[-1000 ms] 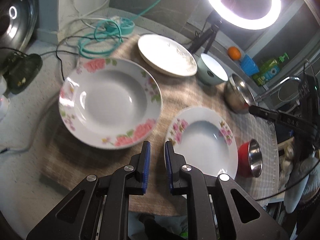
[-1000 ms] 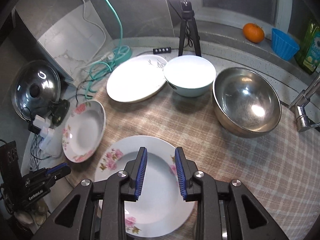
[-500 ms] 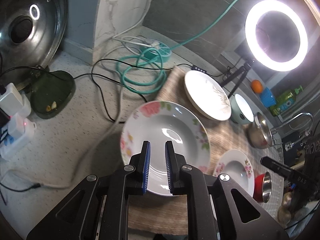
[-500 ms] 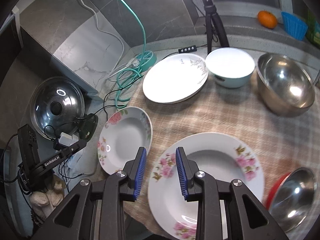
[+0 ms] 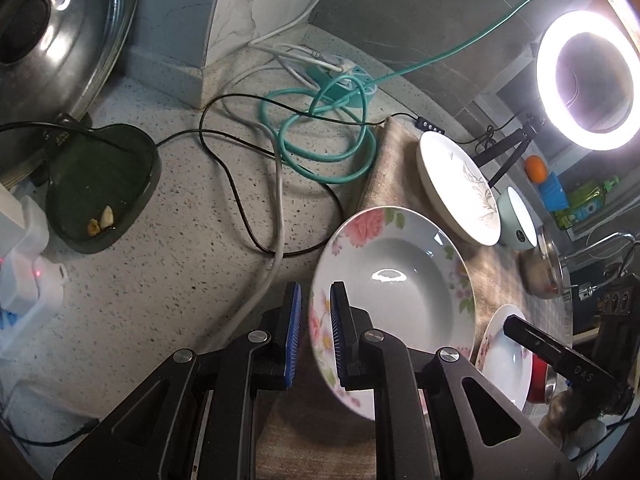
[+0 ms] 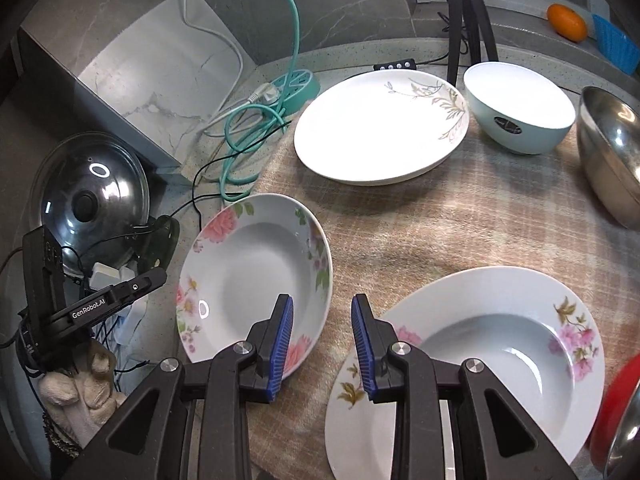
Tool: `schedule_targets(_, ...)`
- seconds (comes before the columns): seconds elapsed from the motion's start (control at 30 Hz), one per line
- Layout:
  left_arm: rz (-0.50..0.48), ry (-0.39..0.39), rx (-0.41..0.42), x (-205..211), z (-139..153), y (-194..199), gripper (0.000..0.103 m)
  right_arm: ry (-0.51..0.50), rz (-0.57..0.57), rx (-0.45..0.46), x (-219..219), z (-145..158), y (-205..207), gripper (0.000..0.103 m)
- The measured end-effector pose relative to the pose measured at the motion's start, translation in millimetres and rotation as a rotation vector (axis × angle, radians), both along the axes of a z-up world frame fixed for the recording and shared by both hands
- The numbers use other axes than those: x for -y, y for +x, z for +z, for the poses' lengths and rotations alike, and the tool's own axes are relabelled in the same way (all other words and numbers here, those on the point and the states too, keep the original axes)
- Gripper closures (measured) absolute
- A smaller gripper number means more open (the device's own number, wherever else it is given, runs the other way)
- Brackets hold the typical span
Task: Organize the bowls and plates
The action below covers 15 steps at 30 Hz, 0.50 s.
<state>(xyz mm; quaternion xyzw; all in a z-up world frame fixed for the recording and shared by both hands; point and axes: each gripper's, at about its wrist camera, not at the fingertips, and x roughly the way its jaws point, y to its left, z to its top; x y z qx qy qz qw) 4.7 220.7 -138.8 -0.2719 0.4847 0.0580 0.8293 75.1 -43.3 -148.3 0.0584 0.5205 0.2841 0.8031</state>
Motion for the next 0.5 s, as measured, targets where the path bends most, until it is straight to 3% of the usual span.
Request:
schedule_targets(0.33,-0.02,-0.029,-0.017,-3,-11,9,0.09,-0.009,-0.01,-0.068,-11,-22,20,0.076)
schedule_targets(0.5,-0.034,-0.027,-0.021,-1,-13,13,0.09,0.0,0.002,-0.094,-17,-28,25,0.085)
